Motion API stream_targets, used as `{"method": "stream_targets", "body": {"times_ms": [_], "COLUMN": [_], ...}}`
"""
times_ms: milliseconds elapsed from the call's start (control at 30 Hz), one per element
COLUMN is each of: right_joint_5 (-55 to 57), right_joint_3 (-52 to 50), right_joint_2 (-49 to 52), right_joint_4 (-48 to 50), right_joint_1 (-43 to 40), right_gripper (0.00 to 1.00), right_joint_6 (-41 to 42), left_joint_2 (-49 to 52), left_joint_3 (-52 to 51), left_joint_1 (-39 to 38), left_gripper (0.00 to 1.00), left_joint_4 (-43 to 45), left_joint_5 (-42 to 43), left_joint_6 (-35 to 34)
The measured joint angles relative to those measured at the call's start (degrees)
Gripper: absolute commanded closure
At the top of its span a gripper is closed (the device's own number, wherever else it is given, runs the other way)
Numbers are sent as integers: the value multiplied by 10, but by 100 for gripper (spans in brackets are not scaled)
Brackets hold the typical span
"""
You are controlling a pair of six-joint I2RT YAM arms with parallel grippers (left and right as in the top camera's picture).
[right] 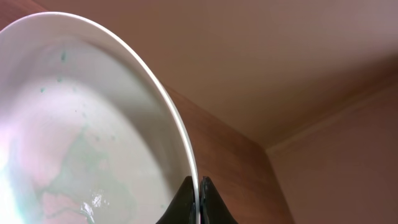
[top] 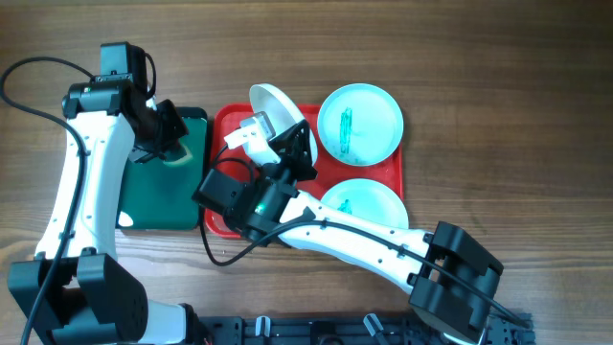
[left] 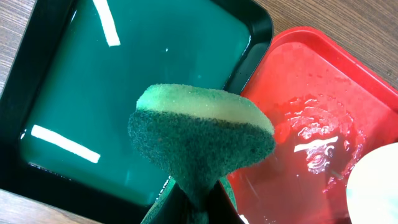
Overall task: Clean dirty plates on tray and stack at the side
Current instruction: 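Lift the cleaned plate with the right gripper and carry it right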
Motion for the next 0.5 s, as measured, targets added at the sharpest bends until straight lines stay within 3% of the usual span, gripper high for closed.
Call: {"method": "stream_targets", "body": {"times_ms": [200, 367, 500], "right_joint_5": [-93, -340, -543], "right_joint_3": [0, 0, 0], "right_joint_2": [0, -4, -43], "right_joint_4": [-29, -45, -41], "right_joint_1": [-2, -50, -153], "right_gripper": [96, 96, 95], "right_joint_6": [3, 4, -8], "left_joint_2": [0, 0, 0], "left_joint_3": [0, 0, 0], "left_joint_1": [0, 0, 0], "left_gripper": [96, 96, 96], "left_joint_4": [0, 0, 0], "left_joint_5": [0, 0, 0], "left_joint_6": [0, 0, 0]}}
